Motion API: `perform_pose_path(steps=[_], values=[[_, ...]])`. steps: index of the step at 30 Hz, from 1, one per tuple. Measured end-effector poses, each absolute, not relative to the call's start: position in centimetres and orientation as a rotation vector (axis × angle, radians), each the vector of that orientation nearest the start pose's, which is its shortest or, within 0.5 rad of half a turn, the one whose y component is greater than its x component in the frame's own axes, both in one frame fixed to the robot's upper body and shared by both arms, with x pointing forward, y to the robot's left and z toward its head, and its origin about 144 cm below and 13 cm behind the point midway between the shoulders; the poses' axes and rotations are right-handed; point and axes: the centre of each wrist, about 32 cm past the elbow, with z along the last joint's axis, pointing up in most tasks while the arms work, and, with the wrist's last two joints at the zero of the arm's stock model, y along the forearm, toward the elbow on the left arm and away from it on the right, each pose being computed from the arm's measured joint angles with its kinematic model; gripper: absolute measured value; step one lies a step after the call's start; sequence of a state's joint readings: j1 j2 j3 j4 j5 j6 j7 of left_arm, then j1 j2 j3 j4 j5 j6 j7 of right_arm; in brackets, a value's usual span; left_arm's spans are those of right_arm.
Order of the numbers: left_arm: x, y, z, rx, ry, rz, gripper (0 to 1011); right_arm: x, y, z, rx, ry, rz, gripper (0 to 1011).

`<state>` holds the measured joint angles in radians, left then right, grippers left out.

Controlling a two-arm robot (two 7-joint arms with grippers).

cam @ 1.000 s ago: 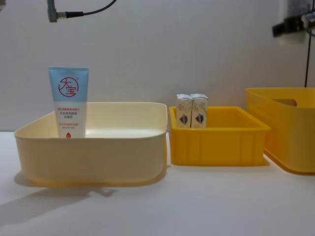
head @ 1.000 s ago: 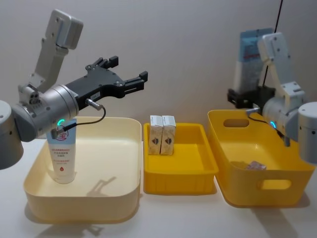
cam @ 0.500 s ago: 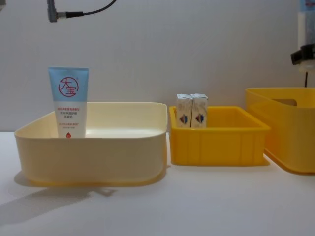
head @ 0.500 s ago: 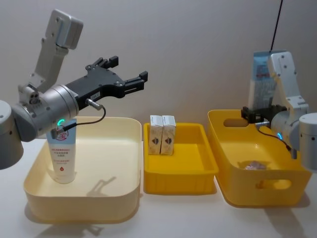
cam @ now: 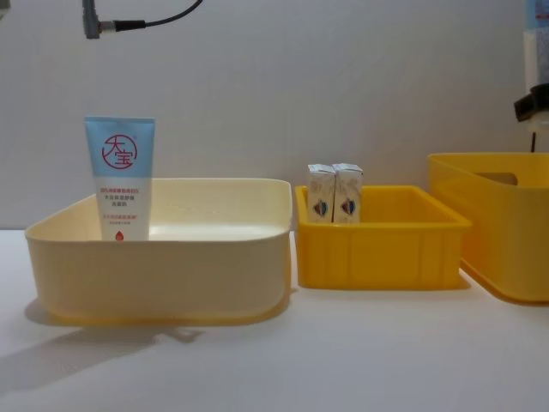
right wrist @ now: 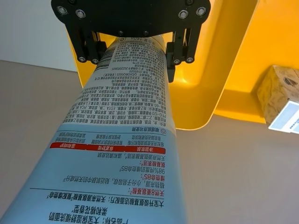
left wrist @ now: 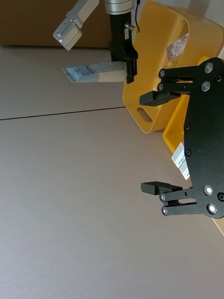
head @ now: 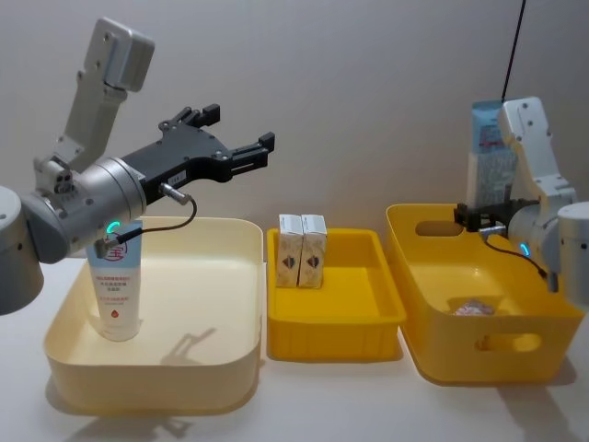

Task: Bimanual collaborative sorting of washing and personal care products

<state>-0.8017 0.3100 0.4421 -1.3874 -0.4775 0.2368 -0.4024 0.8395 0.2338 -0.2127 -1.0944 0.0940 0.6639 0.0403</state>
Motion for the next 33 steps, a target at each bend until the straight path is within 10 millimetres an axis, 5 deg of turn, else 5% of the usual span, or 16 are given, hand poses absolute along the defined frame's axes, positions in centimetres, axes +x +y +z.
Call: perform_pose_path(steps=[33], values=[[60.9,20.5,138.2,-0.074,-0.224,0.809,1003,70.1,-30.6,140.5,-0.735,0.462,-1.367,666]])
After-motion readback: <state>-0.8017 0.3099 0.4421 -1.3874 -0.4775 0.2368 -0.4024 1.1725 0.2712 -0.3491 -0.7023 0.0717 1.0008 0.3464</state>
